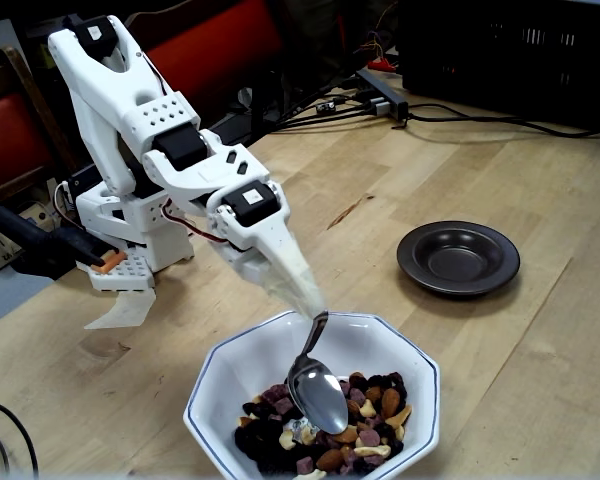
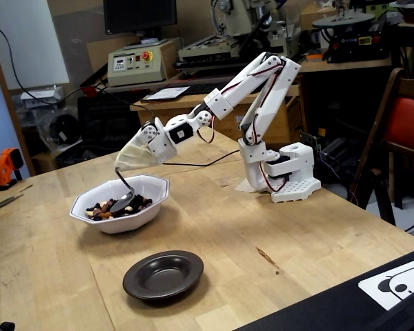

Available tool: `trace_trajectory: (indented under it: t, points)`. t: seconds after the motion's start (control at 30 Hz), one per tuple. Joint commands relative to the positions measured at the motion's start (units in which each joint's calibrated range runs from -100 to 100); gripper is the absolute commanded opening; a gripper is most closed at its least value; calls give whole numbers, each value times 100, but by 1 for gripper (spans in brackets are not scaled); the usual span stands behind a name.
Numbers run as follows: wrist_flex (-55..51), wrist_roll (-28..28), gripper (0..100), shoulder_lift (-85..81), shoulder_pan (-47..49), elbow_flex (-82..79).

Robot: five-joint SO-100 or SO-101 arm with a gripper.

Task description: Use spoon to transfer food from the white bowl to brown plate

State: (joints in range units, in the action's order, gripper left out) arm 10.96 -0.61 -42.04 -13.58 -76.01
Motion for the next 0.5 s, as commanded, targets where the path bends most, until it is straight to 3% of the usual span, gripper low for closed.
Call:
trace_trajectory:
  t: [0.0,0.47]
  points:
    - [42,-15,3,-105,39,-134]
    - [11,-29,2,-123,-35,-629]
